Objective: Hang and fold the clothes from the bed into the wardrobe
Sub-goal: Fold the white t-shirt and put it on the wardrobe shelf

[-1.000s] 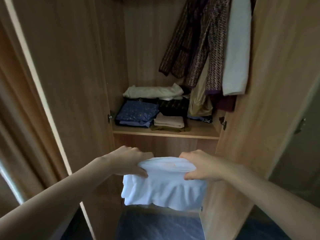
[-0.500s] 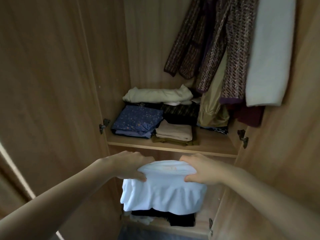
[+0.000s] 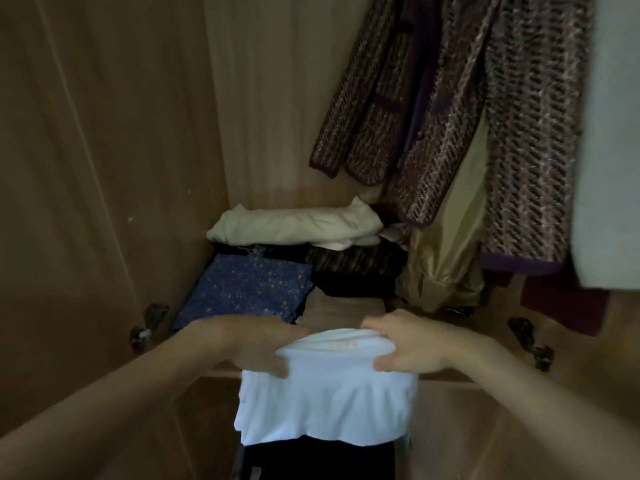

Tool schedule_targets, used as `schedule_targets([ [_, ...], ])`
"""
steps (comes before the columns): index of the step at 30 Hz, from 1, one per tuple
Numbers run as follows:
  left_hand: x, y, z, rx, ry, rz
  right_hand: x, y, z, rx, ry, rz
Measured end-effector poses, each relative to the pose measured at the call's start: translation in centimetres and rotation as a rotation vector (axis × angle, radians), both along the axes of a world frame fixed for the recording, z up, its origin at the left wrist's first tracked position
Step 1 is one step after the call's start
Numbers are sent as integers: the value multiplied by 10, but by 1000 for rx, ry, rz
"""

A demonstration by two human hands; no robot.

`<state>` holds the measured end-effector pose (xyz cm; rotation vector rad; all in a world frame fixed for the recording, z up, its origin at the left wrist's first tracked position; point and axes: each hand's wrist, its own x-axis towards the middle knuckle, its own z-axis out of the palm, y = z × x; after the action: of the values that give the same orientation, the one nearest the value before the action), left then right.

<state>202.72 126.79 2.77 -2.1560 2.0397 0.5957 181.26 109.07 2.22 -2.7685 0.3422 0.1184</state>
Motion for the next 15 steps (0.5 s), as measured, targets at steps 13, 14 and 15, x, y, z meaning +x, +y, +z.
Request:
schedule_targets([
  [13, 90, -140, -24, -883, -393, -86, 75, -102, -16, -696, -558, -315],
  [14, 93, -149, -30, -957, -405, -98, 78, -111, -24, -749, -600, -320],
  [15, 96, -159, -35, -1009, -424, -98, 81, -119, -30, -779, -636, -322],
])
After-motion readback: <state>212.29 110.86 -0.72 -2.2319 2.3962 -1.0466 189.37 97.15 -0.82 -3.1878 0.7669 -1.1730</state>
